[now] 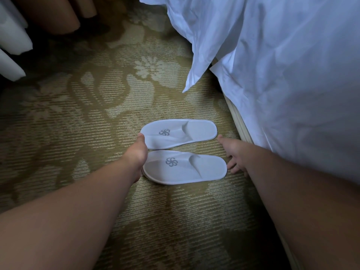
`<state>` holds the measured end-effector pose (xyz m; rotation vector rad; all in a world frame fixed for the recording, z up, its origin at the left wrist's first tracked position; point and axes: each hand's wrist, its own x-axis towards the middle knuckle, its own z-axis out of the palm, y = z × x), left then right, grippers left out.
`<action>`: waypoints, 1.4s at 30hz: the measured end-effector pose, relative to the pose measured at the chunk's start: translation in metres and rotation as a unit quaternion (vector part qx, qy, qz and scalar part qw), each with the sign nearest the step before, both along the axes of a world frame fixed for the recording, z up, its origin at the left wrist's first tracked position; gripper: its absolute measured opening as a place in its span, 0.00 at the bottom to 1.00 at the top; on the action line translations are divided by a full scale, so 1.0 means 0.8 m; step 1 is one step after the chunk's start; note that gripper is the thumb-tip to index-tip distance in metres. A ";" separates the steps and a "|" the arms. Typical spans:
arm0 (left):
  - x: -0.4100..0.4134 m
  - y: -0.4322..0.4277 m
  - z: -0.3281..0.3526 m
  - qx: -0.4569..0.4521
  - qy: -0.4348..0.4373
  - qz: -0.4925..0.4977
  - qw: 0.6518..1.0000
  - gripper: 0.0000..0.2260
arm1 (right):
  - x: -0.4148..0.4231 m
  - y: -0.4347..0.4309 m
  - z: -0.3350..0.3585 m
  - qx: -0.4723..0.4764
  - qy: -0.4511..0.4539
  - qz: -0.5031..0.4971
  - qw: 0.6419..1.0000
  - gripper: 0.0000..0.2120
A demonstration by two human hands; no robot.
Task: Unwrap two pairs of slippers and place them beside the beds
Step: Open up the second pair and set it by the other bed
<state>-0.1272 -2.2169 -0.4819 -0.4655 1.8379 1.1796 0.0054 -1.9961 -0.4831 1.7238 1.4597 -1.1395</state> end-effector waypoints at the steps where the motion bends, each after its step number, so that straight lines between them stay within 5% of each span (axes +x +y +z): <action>1: 0.000 -0.001 -0.001 -0.001 -0.002 0.004 1.000 0.31 | -0.001 0.000 0.000 0.001 0.003 -0.001 1.000 0.45; 11: -0.001 -0.001 -0.001 -0.002 -0.008 0.008 1.000 0.31 | -0.003 0.002 0.001 0.019 0.028 -0.024 0.999 0.47; 23: -0.002 -0.002 -0.005 -0.023 -0.006 0.003 1.000 0.32 | -0.006 -0.007 0.015 0.039 0.117 -0.075 0.990 0.36; 42: 0.000 -0.001 0.000 -0.041 -0.026 -0.019 0.999 0.31 | -0.012 -0.007 0.018 0.066 0.128 -0.063 0.987 0.35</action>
